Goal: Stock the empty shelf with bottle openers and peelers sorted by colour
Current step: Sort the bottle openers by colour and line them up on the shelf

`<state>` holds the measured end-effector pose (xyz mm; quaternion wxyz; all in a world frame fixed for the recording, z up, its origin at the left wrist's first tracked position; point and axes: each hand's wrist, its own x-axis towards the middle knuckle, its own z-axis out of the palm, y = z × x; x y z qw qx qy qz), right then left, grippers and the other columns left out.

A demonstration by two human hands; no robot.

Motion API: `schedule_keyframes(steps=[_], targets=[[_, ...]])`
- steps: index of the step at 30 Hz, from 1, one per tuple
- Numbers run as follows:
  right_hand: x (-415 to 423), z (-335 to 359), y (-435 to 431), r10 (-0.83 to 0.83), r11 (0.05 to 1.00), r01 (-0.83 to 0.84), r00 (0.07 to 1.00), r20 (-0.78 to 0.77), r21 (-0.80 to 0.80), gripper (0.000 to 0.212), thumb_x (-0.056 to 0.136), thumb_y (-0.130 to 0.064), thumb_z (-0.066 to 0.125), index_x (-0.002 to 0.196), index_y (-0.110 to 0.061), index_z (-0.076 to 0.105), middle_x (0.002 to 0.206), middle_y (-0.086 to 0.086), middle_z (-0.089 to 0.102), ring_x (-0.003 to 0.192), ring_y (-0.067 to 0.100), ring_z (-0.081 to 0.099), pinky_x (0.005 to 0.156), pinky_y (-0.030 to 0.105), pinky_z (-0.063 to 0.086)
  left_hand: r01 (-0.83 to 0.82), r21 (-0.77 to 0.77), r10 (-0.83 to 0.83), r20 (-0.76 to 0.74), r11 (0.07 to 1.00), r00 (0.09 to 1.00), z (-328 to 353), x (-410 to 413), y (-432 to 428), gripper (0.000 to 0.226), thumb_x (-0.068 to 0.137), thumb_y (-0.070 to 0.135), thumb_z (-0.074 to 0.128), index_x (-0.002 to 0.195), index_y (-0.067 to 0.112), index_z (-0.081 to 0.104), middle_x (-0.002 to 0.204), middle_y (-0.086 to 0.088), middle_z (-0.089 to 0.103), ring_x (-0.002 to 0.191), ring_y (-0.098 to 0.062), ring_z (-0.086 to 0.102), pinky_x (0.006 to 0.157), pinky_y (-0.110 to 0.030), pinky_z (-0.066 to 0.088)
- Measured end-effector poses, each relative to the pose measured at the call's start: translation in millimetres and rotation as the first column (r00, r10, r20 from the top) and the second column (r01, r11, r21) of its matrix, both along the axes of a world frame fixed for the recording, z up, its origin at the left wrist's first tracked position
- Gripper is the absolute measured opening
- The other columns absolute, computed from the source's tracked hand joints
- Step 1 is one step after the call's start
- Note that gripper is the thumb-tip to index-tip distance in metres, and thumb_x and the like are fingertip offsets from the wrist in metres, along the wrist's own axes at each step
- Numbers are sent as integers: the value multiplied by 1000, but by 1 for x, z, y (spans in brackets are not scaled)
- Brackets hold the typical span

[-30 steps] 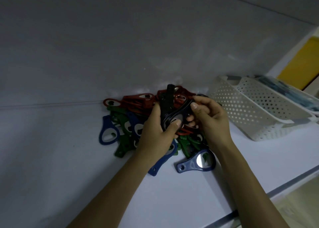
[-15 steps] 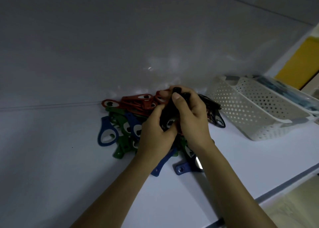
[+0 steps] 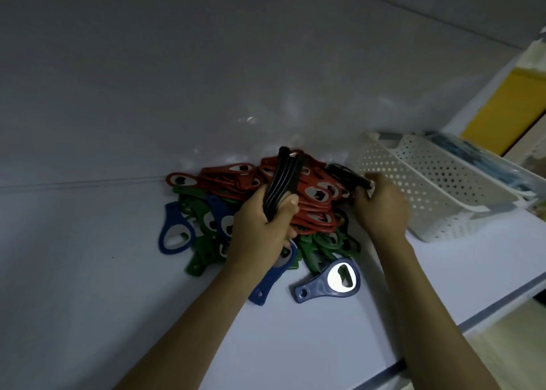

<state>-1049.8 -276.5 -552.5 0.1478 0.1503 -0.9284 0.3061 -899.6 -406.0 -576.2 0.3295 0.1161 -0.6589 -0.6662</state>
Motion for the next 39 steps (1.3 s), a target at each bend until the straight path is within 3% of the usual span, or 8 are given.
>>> schedule_keyframes(steps=[4, 13, 19, 26, 31, 33, 36, 39], targets=[[-5, -17, 9, 53, 999, -52, 991, 121, -15, 19, 88, -18, 57, 101, -11, 69, 96, 15, 70, 83, 30, 62, 68, 32, 42, -16, -60, 18, 33, 998, 999, -2, 0, 1, 8, 89, 29, 62, 82, 32, 59, 60, 10, 61, 51, -1, 60, 48, -16, 47], [8, -15, -5, 179, 903, -100, 971, 156, -418, 28, 77, -14, 70, 105, -18, 68, 97, 3, 71, 89, 19, 68, 81, 37, 55, 74, 68, -74, 1, 995, 997, 4, 4, 2, 9, 86, 47, 55, 89, 41, 62, 82, -2, 65, 57, -2, 56, 50, -13, 43], [27, 4, -12, 397, 490, -110, 911, 109, -865, 32, 84, -5, 66, 112, -18, 62, 88, -3, 71, 80, 7, 68, 70, 18, 53, 2, 49, 0, -37, 999, 999, 3, 2, 1, 12, 88, 41, 56, 97, 35, 60, 78, 13, 68, 66, -5, 66, 58, -16, 52], [69, 14, -40, 717, 381, -476, 693, -72, -793, 53, 77, -6, 74, 126, -13, 55, 114, 7, 67, 102, 17, 66, 82, 24, 53, -12, 158, 24, -75, 987, 997, 4, 1, 0, 45, 82, 49, 51, 120, 25, 56, 92, 8, 71, 75, -14, 72, 60, -24, 56], [77, 6, -43, 769, 427, -573, 637, -53, -700, 40, 77, -3, 72, 113, -18, 61, 96, -6, 70, 83, 10, 70, 63, 20, 56, 30, 195, -14, -85, 980, 996, 6, 4, 1, 23, 92, 48, 39, 109, 41, 53, 93, 21, 68, 82, -5, 69, 61, -22, 55], [76, 3, -43, 767, 433, -597, 637, -71, -676, 31, 78, -3, 71, 108, -13, 65, 95, -4, 70, 82, 9, 70, 65, 18, 55, 16, 151, -5, -69, 988, 998, 6, 4, 1, 17, 91, 46, 45, 106, 44, 51, 90, 21, 68, 83, -1, 68, 60, -19, 55], [73, 3, -44, 764, 441, -663, 631, -135, -605, 18, 84, 1, 64, 98, -10, 70, 100, 3, 69, 89, 11, 68, 74, 18, 53, -30, 98, 35, -51, 995, 998, 6, 5, 2, 35, 83, 46, 56, 115, 32, 51, 88, 16, 66, 75, -2, 68, 55, -17, 52], [67, 2, -42, 734, 489, -634, 670, -110, -600, 17, 90, -3, 60, 92, -14, 72, 90, -4, 72, 84, 10, 69, 73, 19, 52, -62, 58, 63, -16, 996, 998, 2, 4, 0, 21, 92, 33, 55, 112, 29, 52, 75, 20, 66, 56, 0, 63, 47, -13, 47]])
